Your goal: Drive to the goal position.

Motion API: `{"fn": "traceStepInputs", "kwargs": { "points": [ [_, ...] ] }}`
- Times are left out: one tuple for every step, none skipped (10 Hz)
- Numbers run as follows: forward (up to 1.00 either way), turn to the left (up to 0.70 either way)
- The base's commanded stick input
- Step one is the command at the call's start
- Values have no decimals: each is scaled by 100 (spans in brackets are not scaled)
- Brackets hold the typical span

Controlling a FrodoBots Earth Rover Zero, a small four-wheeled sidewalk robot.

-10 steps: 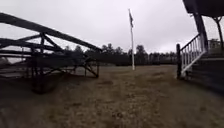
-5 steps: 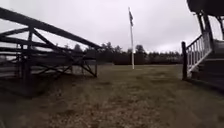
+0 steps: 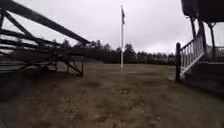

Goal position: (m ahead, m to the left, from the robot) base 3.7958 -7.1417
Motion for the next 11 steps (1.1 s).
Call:
{"fn": "traceStepInputs", "kwargs": {
  "points": [
    [70,-35],
    [70,-17],
    [70,0],
    [70,0],
    [70,0],
    [70,0],
    [70,0],
    [70,0],
    [70,0],
    [70,0],
    [70,0]
  ]
}}
